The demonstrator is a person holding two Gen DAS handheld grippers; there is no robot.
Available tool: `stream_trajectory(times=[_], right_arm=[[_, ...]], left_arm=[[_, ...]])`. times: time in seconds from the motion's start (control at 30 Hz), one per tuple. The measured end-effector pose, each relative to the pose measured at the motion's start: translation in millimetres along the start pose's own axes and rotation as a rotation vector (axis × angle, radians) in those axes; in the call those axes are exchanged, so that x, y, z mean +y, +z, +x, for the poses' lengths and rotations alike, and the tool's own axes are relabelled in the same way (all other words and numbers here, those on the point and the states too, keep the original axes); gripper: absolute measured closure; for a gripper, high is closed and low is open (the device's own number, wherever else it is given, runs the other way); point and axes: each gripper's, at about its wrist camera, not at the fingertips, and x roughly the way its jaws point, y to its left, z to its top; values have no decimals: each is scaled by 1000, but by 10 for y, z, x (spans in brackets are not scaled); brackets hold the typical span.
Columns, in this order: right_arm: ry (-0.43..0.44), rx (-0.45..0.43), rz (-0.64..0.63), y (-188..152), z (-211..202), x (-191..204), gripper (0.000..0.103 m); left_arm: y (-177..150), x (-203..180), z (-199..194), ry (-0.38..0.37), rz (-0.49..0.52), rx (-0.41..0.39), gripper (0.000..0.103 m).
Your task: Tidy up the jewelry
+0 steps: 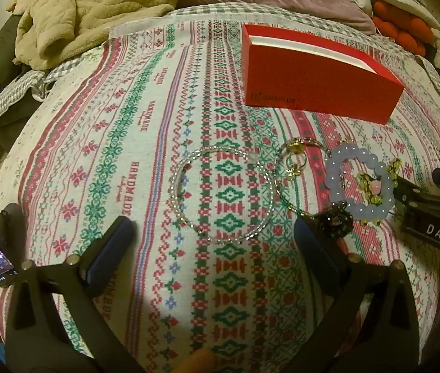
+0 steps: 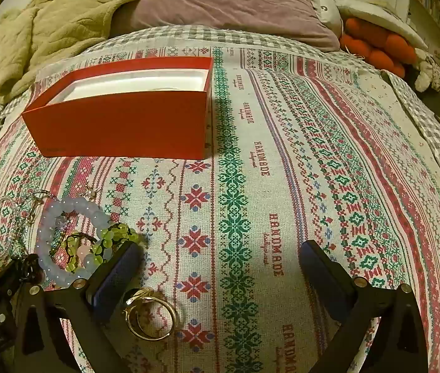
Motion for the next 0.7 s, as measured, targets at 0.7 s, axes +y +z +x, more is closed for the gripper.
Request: stream_trajectory(times=[0.7], right_arm=[[0, 148, -93, -161, -635, -99, 0]], left_arm=[[244, 24, -440, -56, 8, 185, 0]])
